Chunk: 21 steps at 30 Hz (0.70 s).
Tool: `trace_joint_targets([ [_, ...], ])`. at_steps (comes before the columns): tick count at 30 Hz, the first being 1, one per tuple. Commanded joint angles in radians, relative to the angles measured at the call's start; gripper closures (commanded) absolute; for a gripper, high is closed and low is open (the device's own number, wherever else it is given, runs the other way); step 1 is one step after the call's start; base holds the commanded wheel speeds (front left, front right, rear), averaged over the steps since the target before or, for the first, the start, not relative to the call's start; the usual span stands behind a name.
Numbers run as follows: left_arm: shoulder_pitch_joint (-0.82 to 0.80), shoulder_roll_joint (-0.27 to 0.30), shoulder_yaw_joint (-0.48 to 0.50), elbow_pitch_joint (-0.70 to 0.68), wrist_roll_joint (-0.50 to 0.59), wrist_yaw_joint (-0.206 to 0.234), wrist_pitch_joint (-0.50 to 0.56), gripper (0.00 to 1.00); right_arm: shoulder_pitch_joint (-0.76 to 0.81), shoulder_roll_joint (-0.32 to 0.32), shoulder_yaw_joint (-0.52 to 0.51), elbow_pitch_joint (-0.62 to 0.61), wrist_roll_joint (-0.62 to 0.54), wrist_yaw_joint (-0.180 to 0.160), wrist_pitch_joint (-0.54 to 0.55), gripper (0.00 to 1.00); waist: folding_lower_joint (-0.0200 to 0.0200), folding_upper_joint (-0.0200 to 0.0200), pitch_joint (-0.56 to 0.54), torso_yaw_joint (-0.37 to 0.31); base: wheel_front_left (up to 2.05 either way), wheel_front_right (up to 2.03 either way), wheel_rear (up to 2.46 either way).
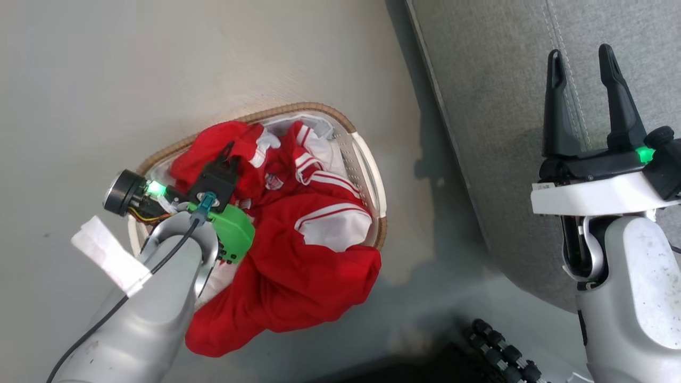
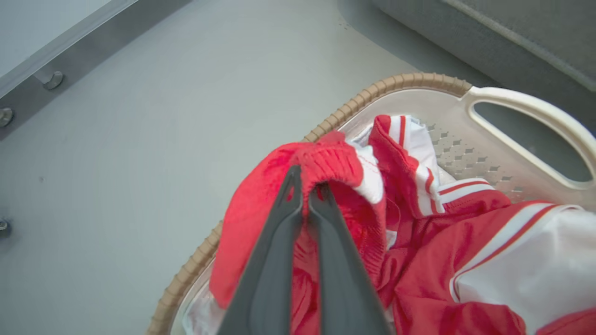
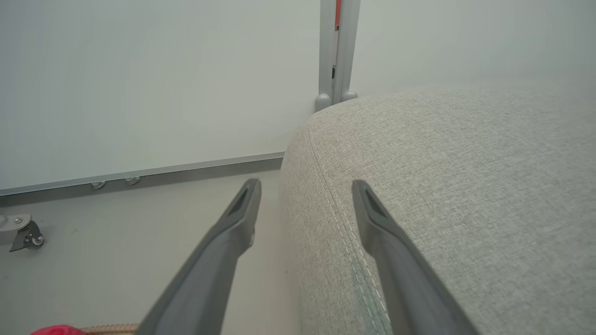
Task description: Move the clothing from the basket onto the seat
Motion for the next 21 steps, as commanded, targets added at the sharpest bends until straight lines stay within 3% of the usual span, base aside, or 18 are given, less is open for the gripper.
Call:
trace_joint_targets([
  [1,0.027,0.017,0.007,-0.043,0.005,-0.012,-0.001,1.00,0.023,-0.003,-0.006,0.008,-0.010,-0.001,-0.005,0.00,0.0000,0.0000,-0.065,0.039,0.00,0.00,0.00],
  [11,0.102,0.090,0.032,-0.282,0.015,-0.057,-0.001,1.00,0.108,-0.004,-0.018,0.048,-0.062,-0.001,-0.005,0.00,0.0000,0.0000,-0.269,0.100,0.00,0.00,0.00],
  [21,0.052,0.131,-0.011,-0.382,0.025,-0.101,0.015,1.00,0.215,-0.004,-0.001,0.093,-0.096,-0.001,-0.005,0.00,0.0000,0.0000,-0.499,0.124,0.00,0.00,0.00],
])
